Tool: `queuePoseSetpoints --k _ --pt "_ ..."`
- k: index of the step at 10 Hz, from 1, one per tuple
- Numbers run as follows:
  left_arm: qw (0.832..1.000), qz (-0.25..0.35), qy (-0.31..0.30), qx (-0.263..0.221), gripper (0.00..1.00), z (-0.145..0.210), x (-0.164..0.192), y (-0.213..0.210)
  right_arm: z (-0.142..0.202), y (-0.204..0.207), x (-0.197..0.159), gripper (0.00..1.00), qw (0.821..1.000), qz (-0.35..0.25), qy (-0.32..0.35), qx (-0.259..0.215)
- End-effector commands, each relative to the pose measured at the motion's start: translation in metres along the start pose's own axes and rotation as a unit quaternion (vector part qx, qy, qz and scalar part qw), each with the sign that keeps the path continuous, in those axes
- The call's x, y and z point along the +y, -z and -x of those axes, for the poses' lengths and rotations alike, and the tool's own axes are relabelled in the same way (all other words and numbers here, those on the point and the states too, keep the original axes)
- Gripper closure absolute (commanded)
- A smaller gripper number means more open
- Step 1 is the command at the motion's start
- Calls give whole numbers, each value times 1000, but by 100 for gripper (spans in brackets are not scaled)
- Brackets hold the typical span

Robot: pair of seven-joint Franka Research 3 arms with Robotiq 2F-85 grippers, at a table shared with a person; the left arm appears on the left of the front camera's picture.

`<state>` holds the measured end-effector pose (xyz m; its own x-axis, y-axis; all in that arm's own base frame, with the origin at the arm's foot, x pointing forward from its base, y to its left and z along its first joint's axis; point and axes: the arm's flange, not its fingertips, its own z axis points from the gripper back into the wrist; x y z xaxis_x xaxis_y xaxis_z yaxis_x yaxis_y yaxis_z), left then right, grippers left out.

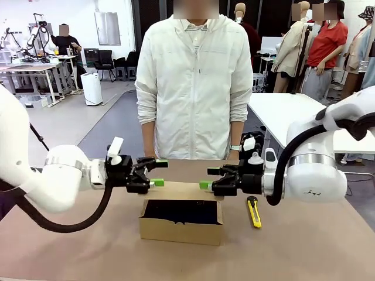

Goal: Pack the items into the box.
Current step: Close the Mailer Box.

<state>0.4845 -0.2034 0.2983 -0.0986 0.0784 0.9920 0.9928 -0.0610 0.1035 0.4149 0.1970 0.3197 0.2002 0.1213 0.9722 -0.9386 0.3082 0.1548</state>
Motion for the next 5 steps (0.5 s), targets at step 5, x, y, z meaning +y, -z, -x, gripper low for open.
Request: queuePoseSetpoints --k 5 --pt "995 56 -34 70 0 45 -27 0 38 14 20 0 995 12 -55 84"
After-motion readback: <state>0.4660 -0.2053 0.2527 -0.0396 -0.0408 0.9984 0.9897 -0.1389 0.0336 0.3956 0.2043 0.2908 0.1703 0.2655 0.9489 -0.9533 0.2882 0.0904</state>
